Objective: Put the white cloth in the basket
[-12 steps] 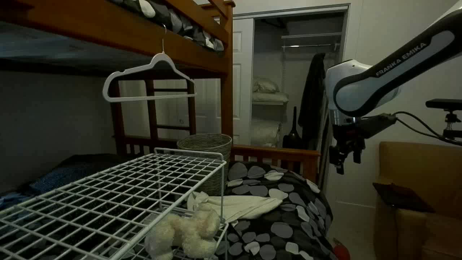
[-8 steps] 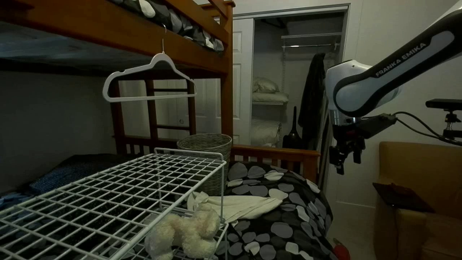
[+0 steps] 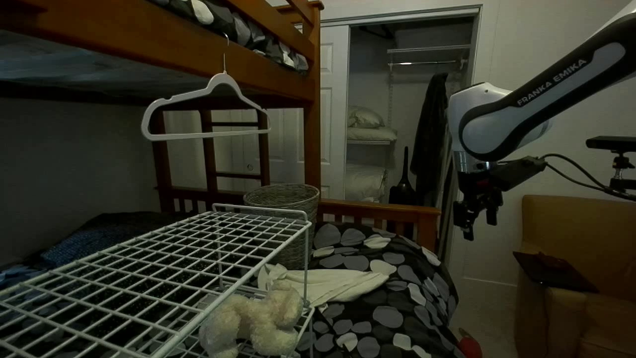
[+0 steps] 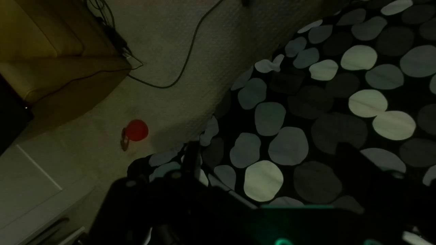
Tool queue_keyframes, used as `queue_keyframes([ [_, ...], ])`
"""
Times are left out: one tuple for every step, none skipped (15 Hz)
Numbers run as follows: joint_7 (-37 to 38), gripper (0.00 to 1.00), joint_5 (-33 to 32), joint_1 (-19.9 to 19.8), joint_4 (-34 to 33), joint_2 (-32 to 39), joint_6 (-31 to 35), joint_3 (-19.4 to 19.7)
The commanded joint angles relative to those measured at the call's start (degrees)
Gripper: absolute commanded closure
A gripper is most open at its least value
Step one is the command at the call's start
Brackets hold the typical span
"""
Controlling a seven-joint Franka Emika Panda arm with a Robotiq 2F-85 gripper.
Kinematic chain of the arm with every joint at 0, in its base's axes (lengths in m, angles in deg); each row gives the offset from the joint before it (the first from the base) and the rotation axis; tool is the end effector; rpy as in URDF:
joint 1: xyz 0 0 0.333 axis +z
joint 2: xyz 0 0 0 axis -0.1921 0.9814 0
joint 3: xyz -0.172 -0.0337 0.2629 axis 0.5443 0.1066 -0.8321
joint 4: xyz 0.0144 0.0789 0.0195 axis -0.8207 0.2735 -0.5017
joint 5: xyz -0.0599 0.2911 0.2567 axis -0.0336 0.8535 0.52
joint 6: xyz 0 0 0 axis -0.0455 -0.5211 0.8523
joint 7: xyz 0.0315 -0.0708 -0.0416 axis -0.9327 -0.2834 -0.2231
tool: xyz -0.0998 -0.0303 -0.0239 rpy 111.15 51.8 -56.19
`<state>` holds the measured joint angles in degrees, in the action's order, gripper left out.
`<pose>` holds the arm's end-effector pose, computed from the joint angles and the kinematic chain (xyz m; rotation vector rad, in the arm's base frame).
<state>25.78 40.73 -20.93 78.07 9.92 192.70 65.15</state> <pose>0.3923 -0.0840 0.4066 2.8948 -0.0519 -0.0646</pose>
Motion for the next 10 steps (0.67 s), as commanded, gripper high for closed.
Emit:
queue_keyframes([
  [0.34,0.0,-0.4,1.03,-0.1,0.0,-0.23,0.95],
  [-0.88,0.0,0.88,2.68,0.29,-0.29,0.26,0.4],
  [-1.43,0.0,1.71,3.87,0.45,-0.43,0.23,-0.1],
  [-2.65,0.0,3.29,5.84,0.76,-0.54,0.22,-0.53],
  [-4.13,0.0,4.43,7.61,1.02,-0.41,0.79,-0.77],
  [-5.76,0.0,5.45,9.44,1.63,-0.3,2.12,-1.09],
  [-7.3,0.0,6.01,10.84,1.29,0.32,2.54,-1.41],
  [-8.94,0.0,6.82,12.5,1.69,1.1,4.78,-1.66],
  [-10.38,0.0,6.77,13.58,1.54,2.11,6.96,-1.97],
  [-12.28,0.0,6.67,14.58,1.44,3.23,9.24,-2.09],
])
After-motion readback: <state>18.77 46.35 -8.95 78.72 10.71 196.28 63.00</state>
